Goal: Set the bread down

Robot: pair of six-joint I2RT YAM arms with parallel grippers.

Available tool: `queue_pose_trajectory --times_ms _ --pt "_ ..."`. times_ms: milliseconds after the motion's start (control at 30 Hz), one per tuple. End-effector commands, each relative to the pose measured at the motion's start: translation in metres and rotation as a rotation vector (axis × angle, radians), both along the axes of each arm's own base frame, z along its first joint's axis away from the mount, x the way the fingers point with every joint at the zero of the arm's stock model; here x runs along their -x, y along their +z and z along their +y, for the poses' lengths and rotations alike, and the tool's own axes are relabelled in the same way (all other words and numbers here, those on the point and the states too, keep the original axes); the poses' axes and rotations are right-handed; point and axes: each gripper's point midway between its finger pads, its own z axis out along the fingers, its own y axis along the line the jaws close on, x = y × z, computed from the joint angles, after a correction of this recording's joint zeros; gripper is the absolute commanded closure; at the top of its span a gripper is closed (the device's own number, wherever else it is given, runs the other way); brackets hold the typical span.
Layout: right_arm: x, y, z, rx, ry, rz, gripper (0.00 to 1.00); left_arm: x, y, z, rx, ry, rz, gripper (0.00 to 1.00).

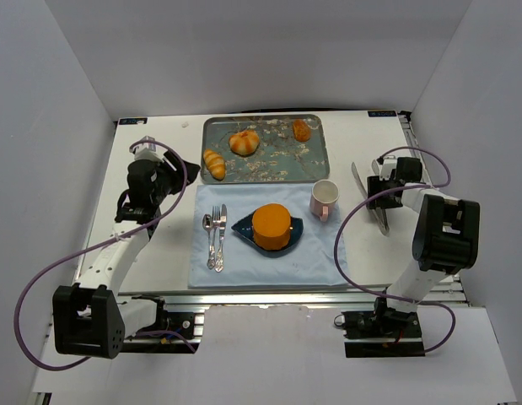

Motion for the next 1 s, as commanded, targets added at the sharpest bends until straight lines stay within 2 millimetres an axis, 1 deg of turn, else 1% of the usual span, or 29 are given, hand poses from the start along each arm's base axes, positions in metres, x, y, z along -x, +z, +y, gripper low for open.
queue_pose_trajectory --times_ms 0,33,67,100,133,167,233,267,333,367,433,467,500,533,567,600,667,700,733,800,867,900,967 --pt "-0.002 0.014 -0.006 0.010 0.020 -0.026 0.37 -0.005 0.021 0.000 -0.013 -0.005 -0.050 0.34" --pt "-0.005 0.023 -0.008 0.015 0.022 -0.038 0.37 -0.005 0.020 0.000 -0.014 -0.005 -0.049 0.34" --pt "-0.009 0.037 -0.009 0.024 0.034 -0.072 0.34 -0.005 0.021 -0.001 -0.014 -0.006 -0.049 0.33" --pt "-0.011 0.047 -0.009 0.028 0.044 -0.090 0.29 -0.005 0.020 0.000 -0.014 -0.005 -0.047 0.33" --pt "-0.017 0.064 -0.007 0.025 0.063 -0.120 0.13 -0.004 0.020 0.000 -0.015 -0.002 -0.046 0.33" --pt "-0.020 0.082 -0.008 0.033 0.067 -0.155 0.10 -0.004 0.020 0.000 -0.015 -0.002 -0.047 0.32" --pt "-0.026 0.106 -0.005 0.028 0.089 -0.194 0.11 -0.005 0.018 0.000 -0.014 0.000 -0.046 0.30" --pt "-0.032 0.128 -0.005 0.034 0.093 -0.235 0.11 -0.005 0.017 0.001 -0.014 0.001 -0.044 0.29" --pt "-0.038 0.148 -0.004 0.028 0.076 -0.259 0.10 -0.006 0.016 0.000 -0.009 -0.003 -0.041 0.28" --pt "-0.044 0.167 -0.005 0.029 0.056 -0.282 0.11 -0.006 0.016 -0.001 -0.007 -0.005 -0.042 0.27" --pt "-0.051 0.181 -0.005 0.031 0.008 -0.289 0.11 -0.007 0.016 -0.002 -0.004 -0.011 -0.042 0.26" --pt "-0.056 0.198 -0.003 0.039 0.006 -0.310 0.11 -0.007 0.016 -0.003 -0.004 -0.015 -0.042 0.26" --pt "-0.059 0.204 -0.005 0.057 -0.013 -0.319 0.11 -0.008 0.016 -0.003 -0.004 -0.016 -0.042 0.26" --pt "-0.062 0.209 0.002 0.057 -0.002 -0.324 0.11 -0.008 0.015 -0.004 -0.003 -0.021 -0.037 0.26" --pt "-0.065 0.219 0.005 0.065 0.003 -0.339 0.11 -0.007 0.014 -0.004 -0.004 -0.023 -0.033 0.26" --pt "-0.068 0.221 0.015 0.078 0.019 -0.340 0.11 -0.007 0.013 -0.004 -0.004 -0.024 -0.030 0.26" --pt "-0.071 0.228 0.025 0.106 0.048 -0.356 0.11 -0.006 0.011 -0.005 -0.006 -0.032 -0.022 0.26" --pt "-0.073 0.234 0.037 0.110 0.075 -0.374 0.11 -0.005 0.010 -0.005 -0.009 -0.035 -0.016 0.26" --pt "-0.074 0.237 0.041 0.116 0.088 -0.386 0.11 -0.004 0.010 -0.005 -0.012 -0.036 -0.014 0.26" --pt "-0.075 0.239 0.073 0.113 0.162 -0.407 0.11 -0.002 0.011 -0.005 -0.018 -0.037 -0.013 0.26" --pt "-0.075 0.240 0.089 0.110 0.199 -0.413 0.11 0.000 0.012 -0.004 -0.021 -0.035 -0.017 0.26" --pt "-0.075 0.243 0.105 0.096 0.238 -0.418 0.11 0.000 0.013 -0.003 -0.022 -0.031 -0.020 0.26" --pt "-0.075 0.246 0.122 0.073 0.273 -0.422 0.11 0.002 0.012 -0.003 -0.018 -0.028 -0.020 0.26"
